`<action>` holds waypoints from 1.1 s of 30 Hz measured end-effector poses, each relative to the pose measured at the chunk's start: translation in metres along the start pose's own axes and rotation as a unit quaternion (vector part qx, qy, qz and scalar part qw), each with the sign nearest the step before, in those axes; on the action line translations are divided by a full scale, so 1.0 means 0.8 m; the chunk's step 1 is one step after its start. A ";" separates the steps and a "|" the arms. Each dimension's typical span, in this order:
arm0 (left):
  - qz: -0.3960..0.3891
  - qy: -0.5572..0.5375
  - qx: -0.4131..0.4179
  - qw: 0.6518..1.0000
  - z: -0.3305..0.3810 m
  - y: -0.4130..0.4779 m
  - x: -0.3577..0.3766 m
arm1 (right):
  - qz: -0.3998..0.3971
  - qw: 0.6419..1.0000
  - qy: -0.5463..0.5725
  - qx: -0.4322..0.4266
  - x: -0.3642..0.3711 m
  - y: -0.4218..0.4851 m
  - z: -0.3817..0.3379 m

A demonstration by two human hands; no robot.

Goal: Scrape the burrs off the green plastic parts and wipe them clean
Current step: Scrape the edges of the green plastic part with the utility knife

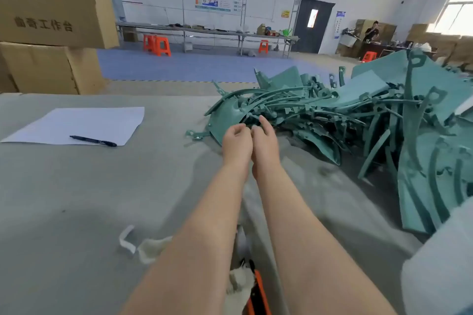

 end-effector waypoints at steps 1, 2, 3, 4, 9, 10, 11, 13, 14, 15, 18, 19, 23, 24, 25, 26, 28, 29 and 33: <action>-0.007 -0.006 0.000 1.000 0.004 0.006 0.001 | -0.014 1.000 -0.007 0.000 0.007 0.006 -0.001; -0.010 -0.006 0.002 1.000 0.006 0.012 0.002 | -0.022 1.000 -0.017 0.005 0.014 0.011 0.000; -0.013 -0.014 0.003 1.000 0.009 0.018 0.003 | -0.031 0.999 -0.018 0.008 0.019 0.018 0.002; -0.007 -0.025 0.001 1.000 0.011 0.023 0.000 | -0.037 0.999 -0.023 0.012 0.025 0.021 0.002; 0.011 -0.011 -0.013 1.000 -0.013 0.042 -0.002 | -0.013 0.988 -0.155 -0.011 0.026 0.065 0.000; 0.010 -0.007 -0.019 1.000 -0.025 0.045 -0.003 | -0.013 0.979 -0.201 -0.014 0.027 0.072 0.003; 0.003 0.001 -0.029 1.000 -0.039 0.047 -0.004 | -0.015 0.968 -0.250 -0.011 0.026 0.074 0.010; -0.001 0.049 -0.036 0.998 -0.075 0.045 -0.012 | 0.006 0.946 -0.324 0.000 0.011 0.071 0.036; 0.011 0.075 -0.021 0.997 -0.091 0.042 -0.020 | 0.033 0.941 -0.338 0.003 -0.004 0.066 0.051; 0.030 0.089 0.007 0.996 -0.101 0.039 -0.028 | 0.065 0.941 -0.331 0.005 -0.019 0.060 0.065; 0.066 0.103 0.062 0.990 -0.104 0.039 -0.037 | 0.145 0.957 -0.252 -0.020 -0.050 0.051 0.086; 0.070 0.087 0.063 0.992 -0.104 0.042 -0.037 | 0.156 0.962 -0.225 -0.023 -0.052 0.049 0.088; 0.064 0.092 0.068 0.991 -0.100 0.040 -0.038 | 0.145 0.977 -0.156 -0.022 -0.044 0.031 0.092; 0.058 0.088 0.066 0.992 -0.100 0.038 -0.039 | 0.142 0.979 -0.145 -0.024 -0.044 0.023 0.091; 0.053 0.080 0.061 0.994 -0.098 0.037 -0.038 | 0.141 0.981 -0.133 -0.024 -0.045 0.015 0.090; 0.045 0.077 0.055 0.995 -0.096 0.035 -0.038 | 0.143 0.982 -0.122 -0.023 -0.047 0.008 0.088; 0.022 0.080 0.038 0.996 -0.093 0.032 -0.036 | 0.147 0.984 -0.103 -0.015 -0.050 -0.006 0.082; 0.008 0.082 0.030 0.996 -0.091 0.027 -0.035 | 0.143 0.985 -0.098 -0.010 -0.050 -0.012 0.080; -0.070 0.054 -0.054 0.995 -0.097 -0.004 -0.023 | 0.132 0.988 -0.084 0.012 -0.053 -0.041 0.076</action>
Point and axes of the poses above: each hand's wrist, its own y-axis towards the middle knuckle, its own x-axis out of the palm, z = x × y, the point moved 8 cm from there along y, towards the middle knuckle, and after that the axes turned 4 degrees about y, right-handed, at the moved point
